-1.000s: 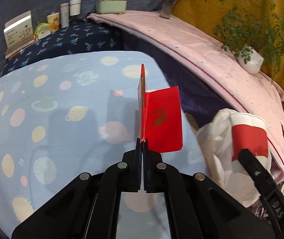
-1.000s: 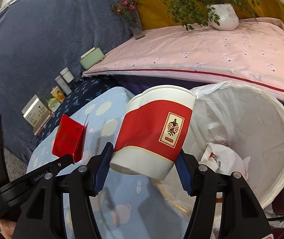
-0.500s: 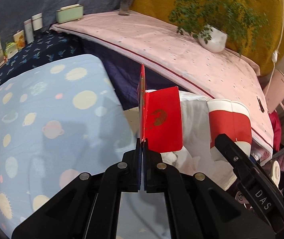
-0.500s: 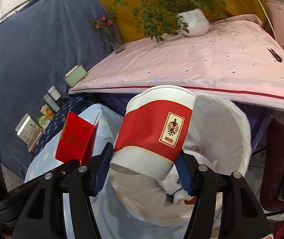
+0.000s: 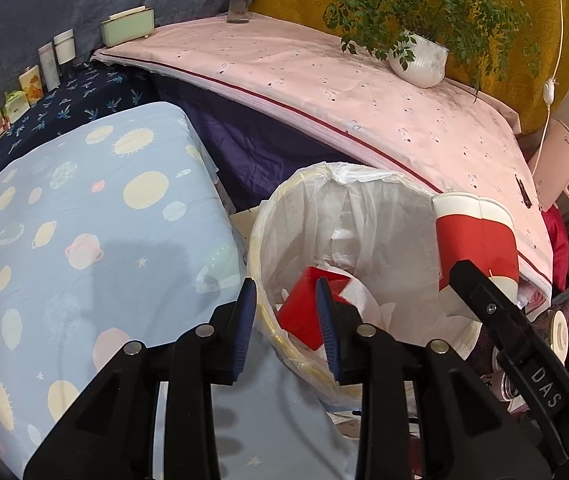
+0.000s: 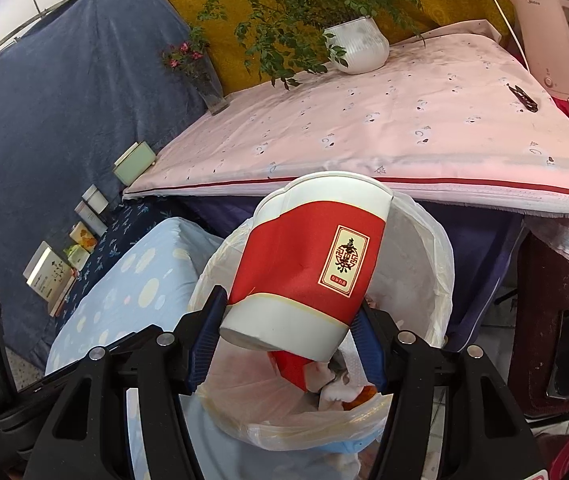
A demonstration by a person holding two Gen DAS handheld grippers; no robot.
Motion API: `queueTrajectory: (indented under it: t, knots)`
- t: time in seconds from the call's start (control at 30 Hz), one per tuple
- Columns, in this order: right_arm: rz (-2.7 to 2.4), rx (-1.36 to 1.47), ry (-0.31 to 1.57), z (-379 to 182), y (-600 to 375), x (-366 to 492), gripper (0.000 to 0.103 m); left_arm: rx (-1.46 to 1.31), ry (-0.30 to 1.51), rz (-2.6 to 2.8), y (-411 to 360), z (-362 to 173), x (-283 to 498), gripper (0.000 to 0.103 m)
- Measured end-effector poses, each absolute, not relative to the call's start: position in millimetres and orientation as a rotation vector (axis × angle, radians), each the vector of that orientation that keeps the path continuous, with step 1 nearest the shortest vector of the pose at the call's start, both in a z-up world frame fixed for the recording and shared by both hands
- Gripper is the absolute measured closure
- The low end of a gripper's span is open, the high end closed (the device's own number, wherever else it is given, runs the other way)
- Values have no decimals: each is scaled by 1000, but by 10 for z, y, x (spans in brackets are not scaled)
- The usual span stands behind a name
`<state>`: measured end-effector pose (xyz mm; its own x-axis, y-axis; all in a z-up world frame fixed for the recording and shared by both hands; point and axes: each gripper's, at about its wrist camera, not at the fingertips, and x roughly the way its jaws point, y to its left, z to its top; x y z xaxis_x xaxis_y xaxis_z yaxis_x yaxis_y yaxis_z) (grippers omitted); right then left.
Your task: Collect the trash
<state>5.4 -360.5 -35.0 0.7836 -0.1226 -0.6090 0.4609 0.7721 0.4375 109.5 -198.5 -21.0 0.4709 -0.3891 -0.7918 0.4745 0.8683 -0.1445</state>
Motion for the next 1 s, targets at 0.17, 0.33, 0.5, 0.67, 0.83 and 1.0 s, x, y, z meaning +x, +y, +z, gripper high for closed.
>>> queueTrajectory:
  t: [0.17,0.33,0.5,0.67,0.83,1.0]
  knots:
    - [-325,607,595,-350,-3569,84,45,99,938,-509,-1937,-195,1104,68]
    - [-316,595,604,-355,-3538,136,45,90,934,-491,-1859,-202,1109,66]
    - [-311,582,614,-358,-3495,202,45,83,934,-474,-1782,-219,1115,62]
    - [-307,560,623,-341,-3437,253,44,79,928,-452,-1690,-224,1113,54]
    - [-307,537,632,-314,-3361,236,41,76,921,-432,-1598,-217,1079,47]
    - [-308,502,642,-270,-3274,167,36,81,911,-415,-1484,-206,1013,46]
